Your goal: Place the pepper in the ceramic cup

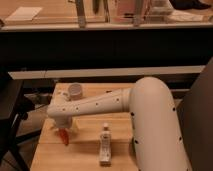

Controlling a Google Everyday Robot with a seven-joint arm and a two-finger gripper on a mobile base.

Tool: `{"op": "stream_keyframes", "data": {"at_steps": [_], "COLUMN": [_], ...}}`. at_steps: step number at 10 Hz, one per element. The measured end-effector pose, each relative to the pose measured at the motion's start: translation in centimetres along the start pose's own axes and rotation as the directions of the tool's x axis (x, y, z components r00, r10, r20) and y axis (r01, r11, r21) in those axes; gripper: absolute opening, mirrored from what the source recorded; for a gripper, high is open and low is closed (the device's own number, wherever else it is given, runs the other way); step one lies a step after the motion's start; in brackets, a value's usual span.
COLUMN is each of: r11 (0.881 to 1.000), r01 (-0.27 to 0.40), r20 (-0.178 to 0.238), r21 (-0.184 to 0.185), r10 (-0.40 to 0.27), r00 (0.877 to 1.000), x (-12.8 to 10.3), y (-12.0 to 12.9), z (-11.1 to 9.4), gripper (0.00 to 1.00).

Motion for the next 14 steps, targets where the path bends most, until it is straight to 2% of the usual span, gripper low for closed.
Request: {"op": "stream_keyframes", "data": {"at_steps": [14], "r11": [1.000], "r01": [0.028], "r20": [0.055], "r21": [-0.013], "r10": [-0.027], "r00": [0.998], "x": [0.59], "y": [0.35], "z": [0.50], "gripper": [0.80]}}
